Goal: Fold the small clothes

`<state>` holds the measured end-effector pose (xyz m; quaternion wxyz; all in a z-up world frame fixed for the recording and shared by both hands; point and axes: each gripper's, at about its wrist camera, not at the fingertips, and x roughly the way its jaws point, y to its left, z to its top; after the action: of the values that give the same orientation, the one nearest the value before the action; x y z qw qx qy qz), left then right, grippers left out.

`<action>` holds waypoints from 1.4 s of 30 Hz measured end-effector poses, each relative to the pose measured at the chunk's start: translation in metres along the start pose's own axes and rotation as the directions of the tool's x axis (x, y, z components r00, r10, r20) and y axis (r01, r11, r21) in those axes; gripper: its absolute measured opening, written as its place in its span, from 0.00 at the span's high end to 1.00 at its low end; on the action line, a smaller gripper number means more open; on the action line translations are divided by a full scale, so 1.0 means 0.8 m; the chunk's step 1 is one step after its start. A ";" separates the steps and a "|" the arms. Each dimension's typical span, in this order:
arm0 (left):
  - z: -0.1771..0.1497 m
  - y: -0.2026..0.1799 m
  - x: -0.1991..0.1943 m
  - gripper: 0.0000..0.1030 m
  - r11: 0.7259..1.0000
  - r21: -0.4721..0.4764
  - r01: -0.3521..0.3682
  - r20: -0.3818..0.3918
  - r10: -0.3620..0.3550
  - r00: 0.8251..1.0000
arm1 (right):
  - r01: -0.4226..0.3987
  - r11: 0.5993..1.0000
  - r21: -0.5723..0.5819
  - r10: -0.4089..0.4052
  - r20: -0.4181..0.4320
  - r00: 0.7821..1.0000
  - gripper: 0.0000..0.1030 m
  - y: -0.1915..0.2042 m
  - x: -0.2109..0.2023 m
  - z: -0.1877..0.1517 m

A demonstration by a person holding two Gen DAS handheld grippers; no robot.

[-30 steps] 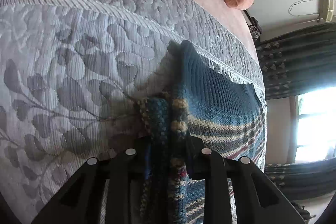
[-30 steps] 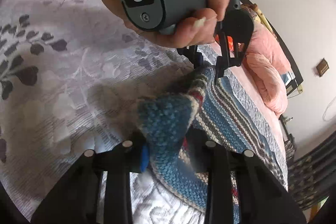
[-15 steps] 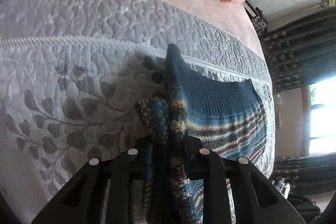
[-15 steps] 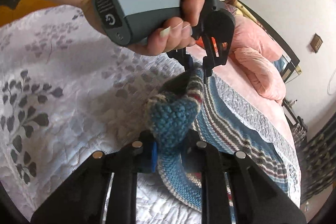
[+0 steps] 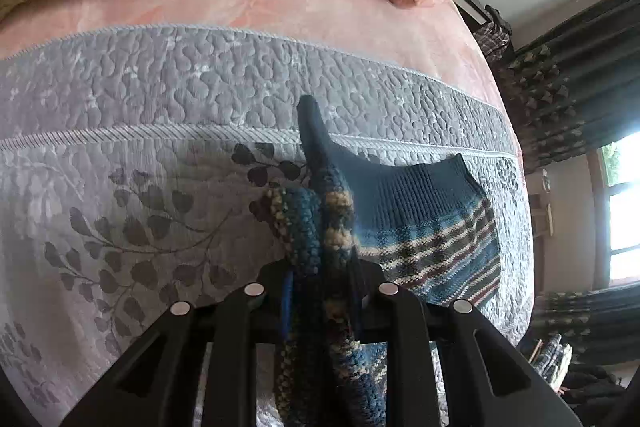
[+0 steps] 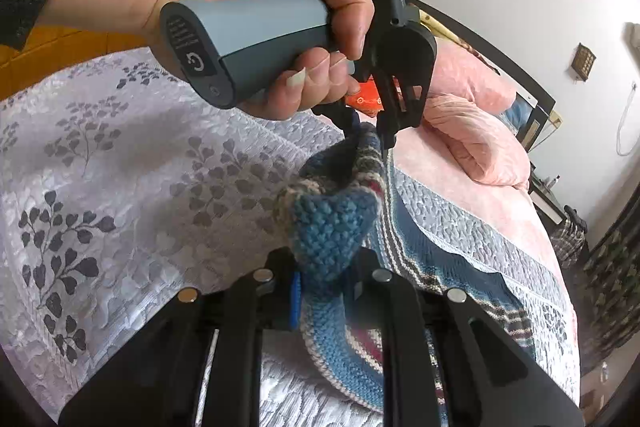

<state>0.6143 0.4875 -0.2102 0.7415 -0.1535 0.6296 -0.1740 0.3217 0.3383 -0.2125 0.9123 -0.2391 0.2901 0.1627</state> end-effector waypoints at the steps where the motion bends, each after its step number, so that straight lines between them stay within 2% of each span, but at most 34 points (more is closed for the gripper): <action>1: 0.001 -0.004 -0.002 0.80 1.000 0.004 -0.008 0.000 0.008 1.000 | 0.001 1.000 0.006 -0.001 0.004 1.000 0.87 -0.004 -0.003 0.002; 19: 0.018 -0.089 -0.020 0.80 0.991 0.043 -0.123 0.001 0.123 0.992 | 0.005 0.991 0.131 -0.010 0.039 0.999 0.88 -0.080 -0.038 0.008; 30: 0.029 -0.156 -0.016 0.80 0.985 0.082 -0.151 0.014 0.150 0.989 | 0.015 0.977 0.214 -0.027 0.052 0.998 0.88 -0.135 -0.054 -0.002; 42: 0.037 -0.226 0.010 0.80 0.978 0.127 -0.165 0.017 0.164 0.986 | 0.045 0.958 0.284 -0.061 0.046 0.997 0.88 -0.181 -0.060 -0.025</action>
<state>0.6327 0.3225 -0.1319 0.7636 -0.0535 0.6254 -0.1515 0.3381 0.1997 -0.1486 0.9486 -0.1097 0.2790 0.1016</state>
